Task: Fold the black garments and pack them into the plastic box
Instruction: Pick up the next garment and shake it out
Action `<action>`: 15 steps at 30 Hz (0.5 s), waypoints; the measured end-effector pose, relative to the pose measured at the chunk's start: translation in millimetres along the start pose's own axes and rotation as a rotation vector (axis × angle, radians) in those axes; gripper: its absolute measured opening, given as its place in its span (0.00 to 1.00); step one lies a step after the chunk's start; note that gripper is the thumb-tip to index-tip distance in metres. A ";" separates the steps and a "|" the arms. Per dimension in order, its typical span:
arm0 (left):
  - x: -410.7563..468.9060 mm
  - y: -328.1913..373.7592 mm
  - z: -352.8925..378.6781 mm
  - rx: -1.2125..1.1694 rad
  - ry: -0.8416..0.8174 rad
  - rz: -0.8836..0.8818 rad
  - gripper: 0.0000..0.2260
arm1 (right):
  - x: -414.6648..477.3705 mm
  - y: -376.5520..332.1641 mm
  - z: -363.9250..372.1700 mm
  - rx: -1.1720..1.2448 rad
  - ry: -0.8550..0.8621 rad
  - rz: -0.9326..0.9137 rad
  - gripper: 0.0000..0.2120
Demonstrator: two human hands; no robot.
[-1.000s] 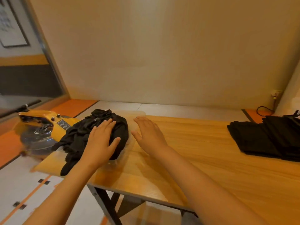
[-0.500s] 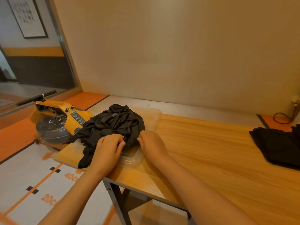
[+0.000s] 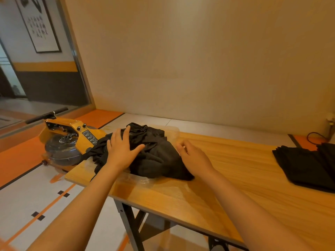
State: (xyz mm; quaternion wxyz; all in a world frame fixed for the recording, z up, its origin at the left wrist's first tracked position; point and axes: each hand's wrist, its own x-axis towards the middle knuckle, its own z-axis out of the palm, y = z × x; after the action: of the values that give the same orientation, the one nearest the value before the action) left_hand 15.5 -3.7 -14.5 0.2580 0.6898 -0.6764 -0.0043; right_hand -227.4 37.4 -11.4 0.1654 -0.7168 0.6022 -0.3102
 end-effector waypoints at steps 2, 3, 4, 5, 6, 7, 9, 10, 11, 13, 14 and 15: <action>14.2 -9.6 9.4 -0.015 -0.121 -0.053 0.40 | -2.4 6.3 10.9 -0.006 -0.068 0.009 0.18; 20.3 -9.7 11.4 -0.045 -0.122 -0.055 0.39 | -1.9 9.5 16.2 -0.017 -0.099 0.003 0.21; 26.4 -6.9 11.0 -0.061 -0.092 -0.054 0.38 | -1.6 12.1 20.5 -0.037 -0.130 -0.013 0.23; 33.7 -2.7 9.7 -0.052 -0.043 -0.047 0.37 | -1.5 14.4 24.7 -0.053 -0.157 -0.033 0.24; 41.4 2.2 7.7 -0.027 0.016 -0.032 0.36 | -2.6 15.8 28.1 -0.058 -0.172 -0.056 0.25; 51.0 4.8 7.0 0.002 0.055 -0.013 0.36 | -4.4 16.9 31.8 -0.057 -0.176 -0.080 0.25; 69.5 6.3 8.4 0.058 0.022 0.014 0.38 | -10.0 18.0 38.7 -0.060 -0.158 -0.120 0.25; 77.6 4.3 11.3 0.079 -0.032 0.002 0.37 | -12.6 19.3 42.1 -0.059 -0.149 -0.127 0.26; 83.4 2.7 13.3 0.088 -0.079 -0.033 0.34 | -14.6 21.5 45.2 -0.055 -0.136 -0.127 0.26; 83.0 8.7 12.3 0.080 -0.088 -0.099 0.19 | -17.7 25.5 47.7 -0.032 -0.090 -0.122 0.23; 77.2 16.4 12.2 0.027 -0.058 -0.102 0.15 | -18.7 26.9 46.9 -0.016 -0.056 -0.119 0.22; 68.9 25.7 12.1 -0.067 -0.037 -0.091 0.14 | -18.1 27.9 45.7 0.010 -0.021 -0.114 0.22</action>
State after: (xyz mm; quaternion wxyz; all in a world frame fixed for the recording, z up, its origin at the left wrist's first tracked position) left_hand -6.8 -71.2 7.9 0.2680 0.7107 -0.6484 -0.0512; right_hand -220.7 42.5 -67.3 0.1574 -0.7524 0.5570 -0.3145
